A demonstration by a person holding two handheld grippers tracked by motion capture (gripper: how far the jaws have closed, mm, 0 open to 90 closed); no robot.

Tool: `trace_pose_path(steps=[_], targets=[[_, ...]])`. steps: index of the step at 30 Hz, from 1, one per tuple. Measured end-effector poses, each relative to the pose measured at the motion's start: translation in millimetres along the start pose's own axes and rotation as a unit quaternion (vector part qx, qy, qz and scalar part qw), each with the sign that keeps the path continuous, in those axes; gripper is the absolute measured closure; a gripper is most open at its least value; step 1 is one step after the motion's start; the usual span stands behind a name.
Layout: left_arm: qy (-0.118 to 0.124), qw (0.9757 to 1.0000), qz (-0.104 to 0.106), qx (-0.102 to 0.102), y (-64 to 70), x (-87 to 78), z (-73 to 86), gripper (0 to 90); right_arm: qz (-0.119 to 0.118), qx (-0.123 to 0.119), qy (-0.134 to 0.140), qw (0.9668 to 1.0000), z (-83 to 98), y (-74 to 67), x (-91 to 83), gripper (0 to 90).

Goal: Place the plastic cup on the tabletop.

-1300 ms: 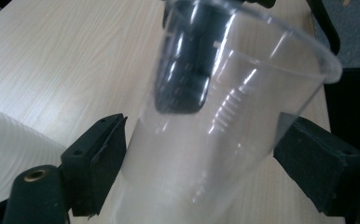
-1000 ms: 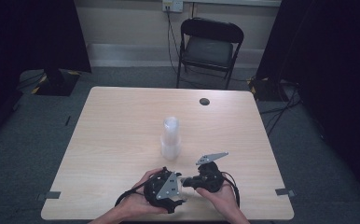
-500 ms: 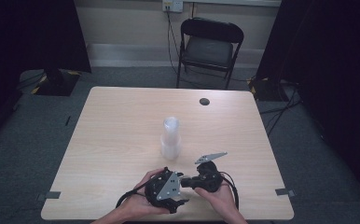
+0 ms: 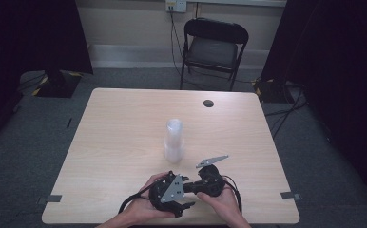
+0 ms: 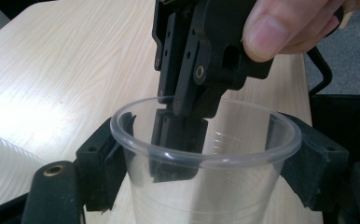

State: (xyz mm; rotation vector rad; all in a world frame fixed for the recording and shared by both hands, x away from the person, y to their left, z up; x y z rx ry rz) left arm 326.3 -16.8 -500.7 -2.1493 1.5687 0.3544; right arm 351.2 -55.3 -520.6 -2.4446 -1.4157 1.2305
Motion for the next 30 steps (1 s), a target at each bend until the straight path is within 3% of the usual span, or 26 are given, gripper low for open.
trace_pose_path(steps=[1,13,20,22,26,30], targets=[[0.002,1.0000,0.002,-0.008,0.6,0.3,0.0,24.3,-0.003,0.002,0.001,1.0000,-0.4,-0.3,-0.4,86.7],[0.010,0.9998,-0.008,-0.014,-3.2,-3.1,1.3,27.9,-0.008,0.006,0.016,0.9998,-4.2,-0.3,-3.1,84.1],[0.014,0.9993,-0.019,-0.029,-9.5,-4.3,2.7,28.0,0.002,0.002,0.027,0.9996,-7.8,2.3,-6.4,75.2],[0.021,0.9988,-0.018,-0.041,-10.3,-3.7,1.2,28.0,-0.001,0.004,0.037,0.9993,-10.2,2.4,-8.5,73.1],[0.020,0.9988,-0.022,-0.038,-12.7,-4.7,1.5,27.9,0.005,-0.002,0.052,0.9986,-13.6,4.4,-11.9,71.4],[0.023,0.9981,-0.028,-0.050,-15.1,-5.4,2.3,28.0,0.007,-0.007,0.067,0.9977,-17.2,4.7,-14.8,70.4]])
Point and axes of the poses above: each handheld gripper's, and its own axes: x roughly forward along the jaws, z roughly out of its underside, y roughly to its right, the point moved 10 cm from there along x, roughly forward along the jaws, and after that the axes turned 8 degrees about y, right-handed, at the moved point
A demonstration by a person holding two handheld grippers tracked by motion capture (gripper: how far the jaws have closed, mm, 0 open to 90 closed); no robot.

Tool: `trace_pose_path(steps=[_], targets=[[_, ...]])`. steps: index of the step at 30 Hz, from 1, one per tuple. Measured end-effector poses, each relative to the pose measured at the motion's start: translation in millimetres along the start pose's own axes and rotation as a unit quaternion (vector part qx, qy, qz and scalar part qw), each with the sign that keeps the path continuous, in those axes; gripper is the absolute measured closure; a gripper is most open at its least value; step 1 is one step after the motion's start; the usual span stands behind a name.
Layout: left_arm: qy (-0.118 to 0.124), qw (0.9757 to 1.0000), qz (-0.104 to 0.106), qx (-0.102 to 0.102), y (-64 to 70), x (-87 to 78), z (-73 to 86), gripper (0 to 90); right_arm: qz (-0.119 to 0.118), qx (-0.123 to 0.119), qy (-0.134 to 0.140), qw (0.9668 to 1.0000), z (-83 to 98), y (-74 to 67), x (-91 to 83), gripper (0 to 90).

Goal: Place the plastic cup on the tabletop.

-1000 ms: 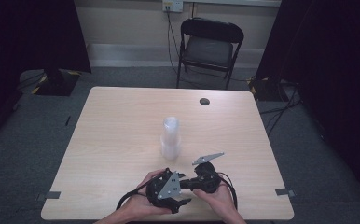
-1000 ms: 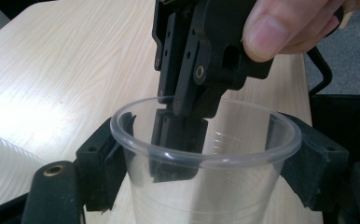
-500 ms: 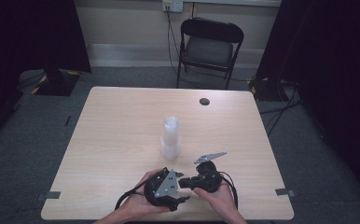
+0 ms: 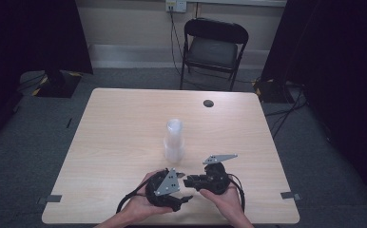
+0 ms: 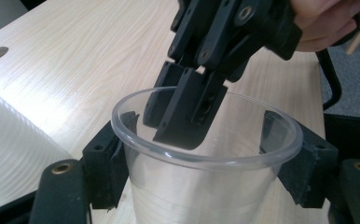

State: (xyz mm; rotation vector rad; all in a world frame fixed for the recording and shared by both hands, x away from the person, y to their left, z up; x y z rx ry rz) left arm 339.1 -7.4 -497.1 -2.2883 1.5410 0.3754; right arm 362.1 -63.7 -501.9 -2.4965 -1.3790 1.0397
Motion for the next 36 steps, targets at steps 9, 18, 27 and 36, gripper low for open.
trace_pose_path(steps=[9,18,27,36], targets=[[-0.004,0.9997,-0.014,-0.018,-7.4,-2.8,3.9,28.1,0.010,-0.012,0.030,0.9994,-6.3,2.7,-6.3,69.7],[0.004,0.9990,-0.024,-0.039,-14.8,-6.1,5.5,28.2,0.016,-0.015,0.051,0.9985,-12.5,6.0,-12.3,69.7],[0.007,0.9975,-0.032,-0.063,-23.4,-14.0,7.7,28.2,0.013,-0.012,0.067,0.9976,-17.8,8.7,-17.7,68.1],[0.022,0.9927,-0.051,-0.107,-41.3,-18.9,7.1,28.7,0.016,-0.008,0.079,0.9967,-21.8,15.5,-22.4,67.7]])
Point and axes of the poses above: each handheld gripper's, and its own axes: x roughly forward along the jaws, z roughly out of its underside, y roughly to its right, the point moved 10 cm from there along x, roughly forward along the jaws, and after that the axes turned 8 degrees about y, right-handed, at the moved point
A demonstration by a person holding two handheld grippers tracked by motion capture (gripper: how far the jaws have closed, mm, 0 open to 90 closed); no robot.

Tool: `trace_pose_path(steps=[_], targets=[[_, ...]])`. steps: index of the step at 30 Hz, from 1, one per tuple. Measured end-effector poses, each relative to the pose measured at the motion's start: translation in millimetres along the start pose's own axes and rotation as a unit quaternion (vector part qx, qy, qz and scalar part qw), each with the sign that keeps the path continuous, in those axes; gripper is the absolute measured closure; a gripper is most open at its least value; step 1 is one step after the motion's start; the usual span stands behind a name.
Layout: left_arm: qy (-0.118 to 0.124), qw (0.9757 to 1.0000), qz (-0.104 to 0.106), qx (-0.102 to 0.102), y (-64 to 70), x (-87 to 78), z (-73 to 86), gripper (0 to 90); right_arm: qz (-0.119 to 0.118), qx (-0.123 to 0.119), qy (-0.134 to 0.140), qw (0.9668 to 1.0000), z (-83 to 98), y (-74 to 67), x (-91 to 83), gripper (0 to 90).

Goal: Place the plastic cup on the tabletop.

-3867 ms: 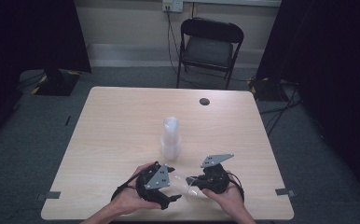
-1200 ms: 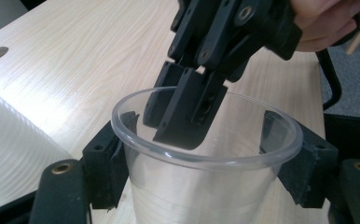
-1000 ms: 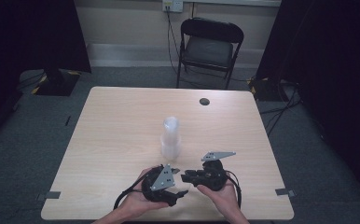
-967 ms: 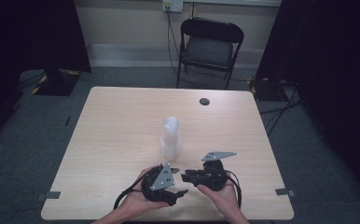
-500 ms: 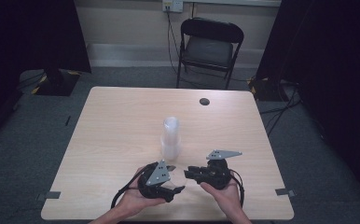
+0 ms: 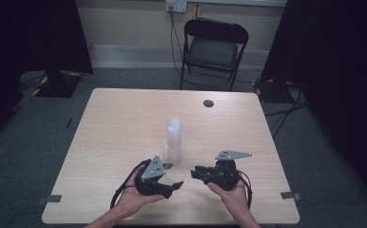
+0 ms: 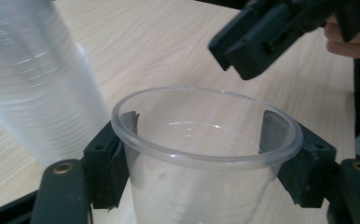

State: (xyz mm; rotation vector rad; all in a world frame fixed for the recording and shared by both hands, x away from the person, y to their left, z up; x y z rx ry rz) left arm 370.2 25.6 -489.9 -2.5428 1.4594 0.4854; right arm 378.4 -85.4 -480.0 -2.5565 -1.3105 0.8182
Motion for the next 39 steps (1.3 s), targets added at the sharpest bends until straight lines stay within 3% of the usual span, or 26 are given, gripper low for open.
trace_pose_path(steps=[6,21,26,33,36,39], targets=[[0.011,0.9996,-0.011,-0.025,-8.0,-4.1,-3.4,28.8,0.009,-0.003,-0.003,1.0000,3.4,8.4,-3.4,66.7],[0.037,0.9977,-0.049,-0.030,-27.1,-23.7,-11.7,28.9,0.043,-0.018,-0.006,0.9989,8.5,18.7,-10.1,64.5],[0.050,0.9958,-0.068,-0.036,-35.1,-30.0,-19.9,28.9,0.050,-0.024,-0.006,0.9984,10.5,20.4,-13.3,63.3],[0.054,0.9930,-0.086,-0.061,-50.2,-37.0,-19.2,28.8,0.067,-0.025,-0.005,0.9974,11.6,27.4,-16.5,56.9],[0.056,0.9923,-0.091,-0.063,-55.8,-39.6,-19.0,28.9,0.070,-0.027,-0.007,0.9972,13.2,28.4,-17.1,56.5],[0.062,0.9902,-0.101,-0.074,-63.9,-43.4,-20.5,28.9,0.072,-0.029,-0.009,0.9970,14.8,28.4,-17.6,56.4]])
Point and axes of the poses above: each handheld gripper's, and its own axes: x roughly forward along the jaws, z roughly out of its underside, y roughly to its right, the point moved 10 cm from there along x, roughly forward along the jaws, and after that the axes turned 8 degrees about y, right-handed, at the moved point
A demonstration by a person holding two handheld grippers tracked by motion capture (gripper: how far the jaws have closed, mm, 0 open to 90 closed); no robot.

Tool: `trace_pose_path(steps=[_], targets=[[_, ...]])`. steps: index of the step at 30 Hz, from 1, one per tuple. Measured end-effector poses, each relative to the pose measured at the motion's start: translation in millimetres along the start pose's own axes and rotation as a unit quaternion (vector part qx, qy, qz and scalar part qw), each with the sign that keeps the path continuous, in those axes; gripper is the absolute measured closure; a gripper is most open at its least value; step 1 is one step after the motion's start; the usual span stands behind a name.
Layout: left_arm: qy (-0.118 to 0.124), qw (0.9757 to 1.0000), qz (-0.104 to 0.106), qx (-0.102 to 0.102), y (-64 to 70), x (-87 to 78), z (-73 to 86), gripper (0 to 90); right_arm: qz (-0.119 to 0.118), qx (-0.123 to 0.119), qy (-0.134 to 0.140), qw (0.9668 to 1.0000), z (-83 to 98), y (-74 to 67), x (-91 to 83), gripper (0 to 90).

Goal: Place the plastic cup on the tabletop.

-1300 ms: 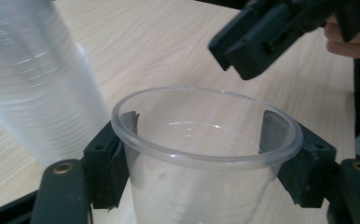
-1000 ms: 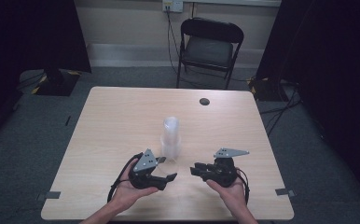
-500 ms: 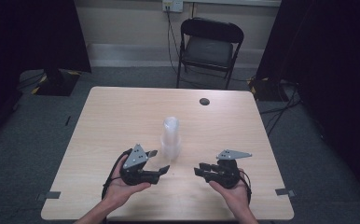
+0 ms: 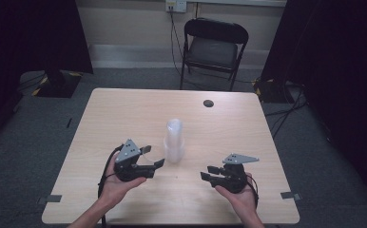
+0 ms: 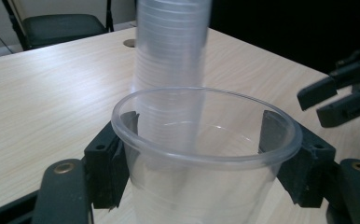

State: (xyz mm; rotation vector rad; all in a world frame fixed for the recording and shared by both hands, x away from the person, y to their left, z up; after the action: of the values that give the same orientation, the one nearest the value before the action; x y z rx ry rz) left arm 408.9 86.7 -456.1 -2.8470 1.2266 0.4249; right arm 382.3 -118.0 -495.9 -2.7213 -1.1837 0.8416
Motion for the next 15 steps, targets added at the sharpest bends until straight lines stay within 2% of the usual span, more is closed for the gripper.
trace_pose_path(steps=[4,9,15], targets=[[0.012,0.9997,-0.019,-0.003,-12.8,-0.7,-8.0,28.9,0.002,0.001,-0.001,1.0000,1.2,2.1,-0.5,56.4],[0.023,0.9990,-0.037,-0.005,-22.0,0.5,-15.1,28.8,0.005,0.006,-0.002,1.0000,1.5,3.6,-0.3,56.6],[0.033,0.9976,-0.061,0.002,-35.3,1.1,-22.8,28.8,0.006,0.009,-0.002,0.9999,1.8,5.3,0.2,55.8]])
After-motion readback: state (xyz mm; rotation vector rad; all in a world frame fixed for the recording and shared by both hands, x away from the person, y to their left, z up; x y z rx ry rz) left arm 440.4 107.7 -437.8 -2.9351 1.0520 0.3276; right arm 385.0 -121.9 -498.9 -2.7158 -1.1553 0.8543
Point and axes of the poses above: each handheld gripper's, and its own axes: x roughly forward along the jaws, z roughly out of its underside, y roughly to its right, the point moved 10 cm from there along x, roughly forward along the jaws, and after that the axes turned 8 degrees about y, right-handed, at the moved point
